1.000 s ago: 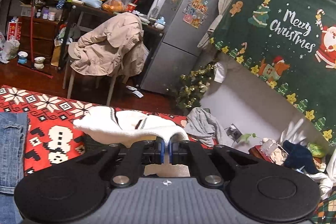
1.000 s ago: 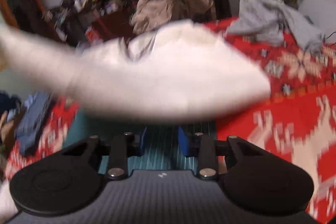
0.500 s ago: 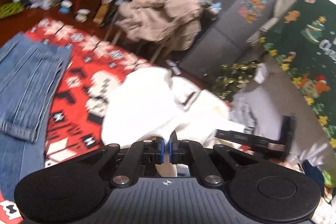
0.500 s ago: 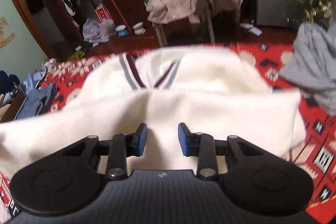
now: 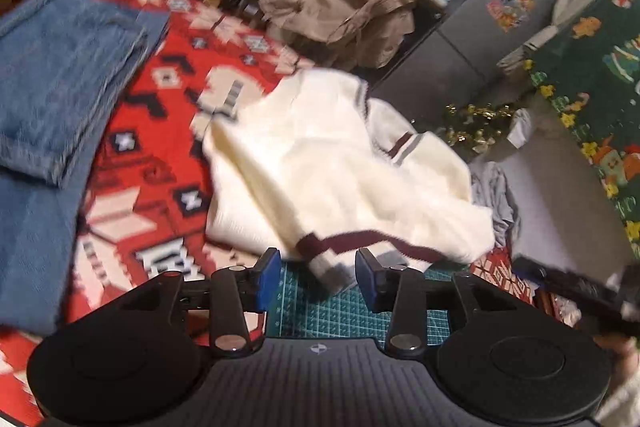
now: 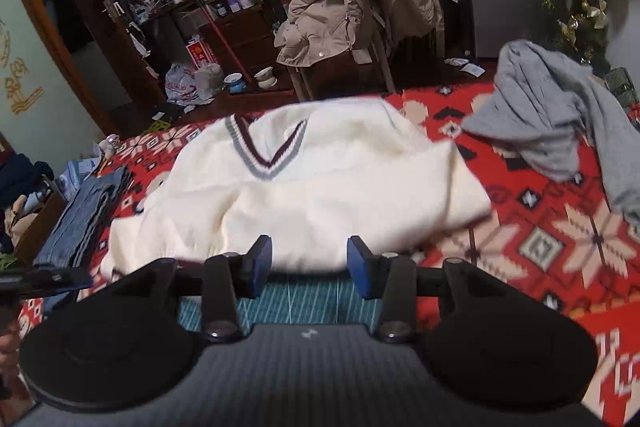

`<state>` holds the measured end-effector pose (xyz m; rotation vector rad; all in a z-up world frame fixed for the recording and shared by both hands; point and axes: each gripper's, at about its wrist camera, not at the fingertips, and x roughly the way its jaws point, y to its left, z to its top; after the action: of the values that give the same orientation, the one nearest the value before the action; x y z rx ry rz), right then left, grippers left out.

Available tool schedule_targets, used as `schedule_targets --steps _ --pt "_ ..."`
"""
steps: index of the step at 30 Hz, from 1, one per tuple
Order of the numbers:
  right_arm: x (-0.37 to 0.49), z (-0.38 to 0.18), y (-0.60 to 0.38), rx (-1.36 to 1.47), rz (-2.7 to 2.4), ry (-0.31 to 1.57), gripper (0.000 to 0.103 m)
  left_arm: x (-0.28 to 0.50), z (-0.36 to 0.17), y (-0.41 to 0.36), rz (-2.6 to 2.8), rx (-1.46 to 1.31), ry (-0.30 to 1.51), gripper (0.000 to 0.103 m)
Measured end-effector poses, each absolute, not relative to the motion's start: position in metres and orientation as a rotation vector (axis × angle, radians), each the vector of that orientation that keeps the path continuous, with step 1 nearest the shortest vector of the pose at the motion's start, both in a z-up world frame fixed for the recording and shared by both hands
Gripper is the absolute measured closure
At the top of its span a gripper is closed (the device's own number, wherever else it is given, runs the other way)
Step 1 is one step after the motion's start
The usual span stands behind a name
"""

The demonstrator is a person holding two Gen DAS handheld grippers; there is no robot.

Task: Fold clothes

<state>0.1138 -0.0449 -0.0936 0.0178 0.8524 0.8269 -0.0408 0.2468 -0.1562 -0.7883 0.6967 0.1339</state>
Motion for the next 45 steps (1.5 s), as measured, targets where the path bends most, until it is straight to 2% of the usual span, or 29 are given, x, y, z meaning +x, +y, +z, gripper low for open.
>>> schedule_targets --steps 5,9,10,11,12,15,19,32,34,35,36,38,45 --pt "0.095 -0.106 -0.067 0.027 0.806 0.864 0.055 -0.031 -0.176 0.254 0.103 -0.979 0.715 0.062" --pt "0.088 -0.119 -0.082 0.069 0.783 0.897 0.053 -0.016 -0.177 0.252 0.123 -1.013 0.74 0.063" --pt "0.086 -0.122 -0.084 0.069 0.778 0.902 0.053 -0.012 -0.175 0.249 0.135 -0.988 0.751 0.072" --pt "0.085 -0.125 -0.085 0.069 0.774 0.907 0.053 -0.008 -0.173 0.246 0.148 -0.956 0.762 0.089" --pt "0.084 -0.128 -0.086 0.071 0.772 0.913 0.053 -0.005 -0.17 0.242 0.167 -0.905 0.775 0.097" --pt "0.084 -0.133 -0.088 0.083 0.756 0.915 0.054 -0.003 -0.16 0.237 0.174 -0.84 0.761 0.097" --pt "0.091 -0.134 -0.091 0.113 0.721 0.877 0.056 -0.019 -0.126 0.242 0.132 -0.854 0.655 0.097" --pt "0.171 -0.173 -0.057 0.172 0.68 0.862 0.057 -0.022 -0.062 0.248 0.034 -0.868 0.524 0.097" --pt "0.179 -0.174 -0.053 0.207 0.7 0.858 0.064 -0.021 -0.059 0.249 0.037 -0.854 0.524 0.097" --pt "0.181 -0.174 -0.051 0.22 0.712 0.855 0.082 -0.02 -0.059 0.25 0.038 -0.85 0.525 0.097" --pt "0.181 -0.171 -0.048 0.22 0.724 0.847 0.086 -0.02 -0.059 0.25 0.04 -0.846 0.524 0.097" --pt "0.178 -0.16 -0.045 0.207 0.742 0.824 0.092 -0.02 -0.059 0.252 0.041 -0.846 0.522 0.097" --pt "0.163 -0.099 -0.068 0.218 0.766 0.808 0.093 -0.039 -0.047 0.255 0.017 -0.829 0.509 0.097"
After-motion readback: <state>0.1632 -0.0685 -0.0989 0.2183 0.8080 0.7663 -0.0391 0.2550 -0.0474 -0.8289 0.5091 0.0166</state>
